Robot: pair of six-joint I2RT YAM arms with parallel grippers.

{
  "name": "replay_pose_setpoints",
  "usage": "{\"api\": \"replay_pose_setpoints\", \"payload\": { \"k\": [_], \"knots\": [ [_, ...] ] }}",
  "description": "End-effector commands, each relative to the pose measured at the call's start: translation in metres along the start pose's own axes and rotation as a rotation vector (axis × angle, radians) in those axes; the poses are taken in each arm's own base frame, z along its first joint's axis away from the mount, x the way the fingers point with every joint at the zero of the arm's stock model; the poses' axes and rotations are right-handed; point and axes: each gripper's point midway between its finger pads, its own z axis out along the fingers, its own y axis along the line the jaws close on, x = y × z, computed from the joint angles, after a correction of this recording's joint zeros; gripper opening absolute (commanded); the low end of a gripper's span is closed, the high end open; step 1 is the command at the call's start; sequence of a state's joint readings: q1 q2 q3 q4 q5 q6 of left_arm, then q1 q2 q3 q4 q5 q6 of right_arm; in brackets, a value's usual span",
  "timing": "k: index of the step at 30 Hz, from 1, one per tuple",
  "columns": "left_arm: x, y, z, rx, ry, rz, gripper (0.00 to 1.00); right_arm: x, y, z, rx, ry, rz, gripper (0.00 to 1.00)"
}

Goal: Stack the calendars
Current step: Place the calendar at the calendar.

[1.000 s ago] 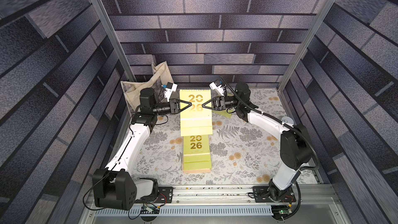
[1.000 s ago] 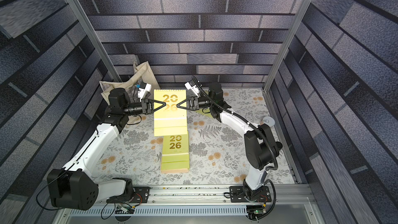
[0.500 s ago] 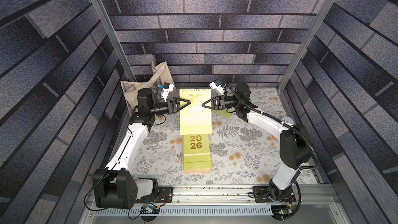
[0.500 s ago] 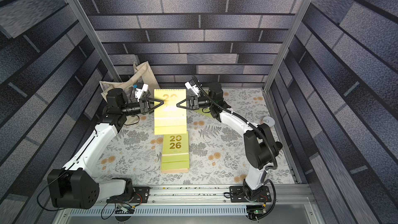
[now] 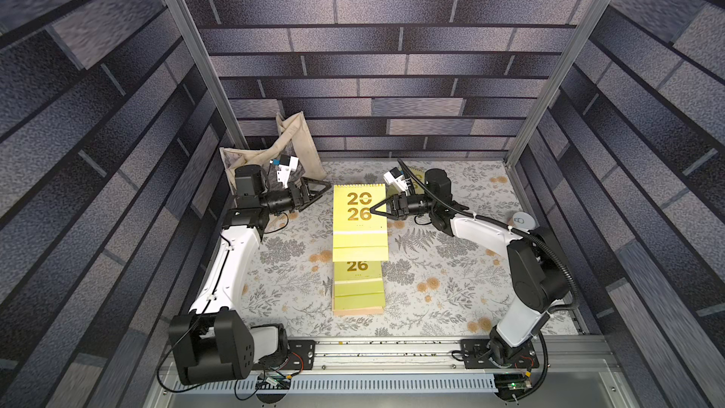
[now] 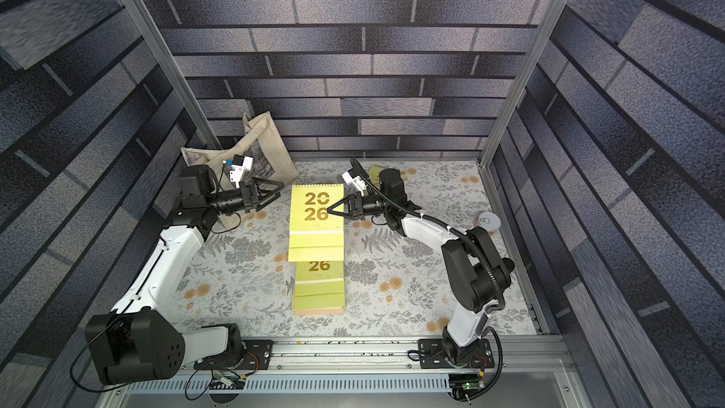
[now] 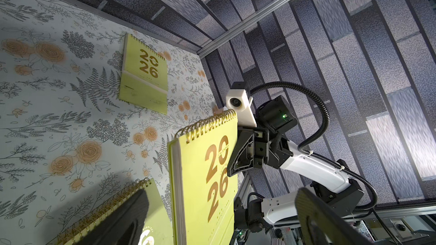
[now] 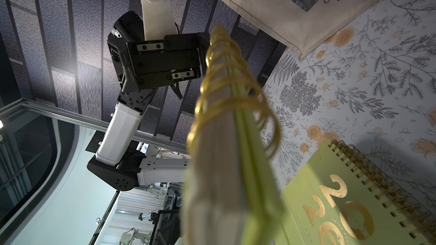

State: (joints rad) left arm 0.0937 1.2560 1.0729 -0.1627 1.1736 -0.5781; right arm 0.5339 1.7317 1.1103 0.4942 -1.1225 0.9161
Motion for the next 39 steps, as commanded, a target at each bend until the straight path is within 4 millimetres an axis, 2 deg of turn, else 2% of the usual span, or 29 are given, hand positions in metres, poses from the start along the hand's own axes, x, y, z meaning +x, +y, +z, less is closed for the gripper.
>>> {"api": "replay_pose_setpoints", "payload": {
  "k": [1, 6, 7, 9, 17, 23, 34, 39],
  "knots": [
    [0.001, 0.001, -0.002, 0.000, -0.009, 0.031, 1.00, 0.004, 0.019, 0.001, -0.012, -0.009, -0.050, 0.00],
    [-0.004, 0.002, -0.001, 0.004, -0.017, 0.033, 1.00, 0.011, 0.010, 0.007, -0.002, 0.004, -0.027, 0.00],
    [-0.005, 0.003, 0.000, 0.005, -0.019, 0.034, 1.00, 0.022, -0.002, 0.006, 0.013, 0.013, 0.008, 0.00],
    [-0.006, 0.004, 0.000, 0.007, -0.022, 0.030, 1.00, 0.026, -0.007, 0.008, 0.023, 0.019, 0.017, 0.00],
    [-0.002, 0.008, 0.002, 0.010, -0.012, 0.014, 1.00, 0.038, -0.027, 0.019, 0.049, 0.039, 0.073, 0.00],
    [0.000, 0.012, 0.003, 0.015, -0.003, 0.007, 1.00, 0.058, -0.045, 0.029, 0.073, 0.072, 0.123, 0.00],
    [0.002, 0.016, 0.005, 0.019, 0.003, 0.002, 1.00, 0.085, -0.083, 0.030, 0.136, 0.081, 0.199, 0.00],
    [0.003, 0.018, 0.006, 0.022, 0.004, 0.001, 1.00, 0.092, -0.091, 0.034, 0.149, 0.090, 0.215, 0.00]
  ]
}}
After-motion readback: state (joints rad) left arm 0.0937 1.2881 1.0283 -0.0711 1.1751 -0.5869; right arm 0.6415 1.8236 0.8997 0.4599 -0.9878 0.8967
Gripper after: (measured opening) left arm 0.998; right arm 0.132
